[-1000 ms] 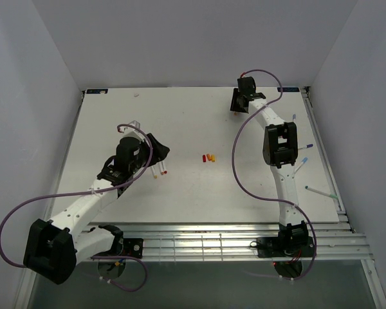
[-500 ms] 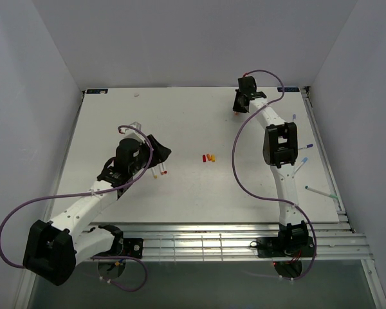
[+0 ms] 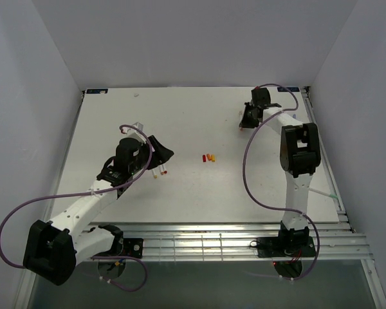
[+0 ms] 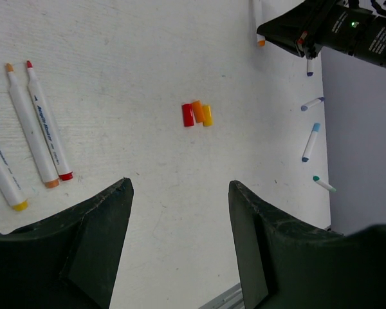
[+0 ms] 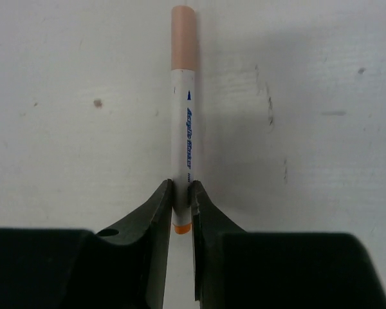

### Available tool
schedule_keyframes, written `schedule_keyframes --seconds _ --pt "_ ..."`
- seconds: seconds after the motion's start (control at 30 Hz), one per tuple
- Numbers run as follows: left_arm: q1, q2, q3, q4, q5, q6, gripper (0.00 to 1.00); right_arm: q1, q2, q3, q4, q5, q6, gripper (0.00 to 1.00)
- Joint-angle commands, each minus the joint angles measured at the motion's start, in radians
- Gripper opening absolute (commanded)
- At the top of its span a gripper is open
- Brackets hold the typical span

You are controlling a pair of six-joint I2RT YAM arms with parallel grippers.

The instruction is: Open the pen caps

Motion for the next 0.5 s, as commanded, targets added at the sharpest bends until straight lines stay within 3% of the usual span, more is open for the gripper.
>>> schedule_keyframes --seconds 0.0,0.23,0.47 --pt "0.007 0.004 0.063 -0.012 0.109 -0.034 0.71 0.003 -0.202 -0.206 0.127 -0.107 0.001 0.08" --pt "0.006 0.119 0.104 0.084 0.338 -0.088 0.71 0.010 -0.508 -0.650 0.300 -0.287 0.033 0.08" --pt "-0.014 0.147 0.081 0.184 0.366 -0.200 0.71 0.068 -0.761 -0.917 0.388 -0.408 0.039 0.08"
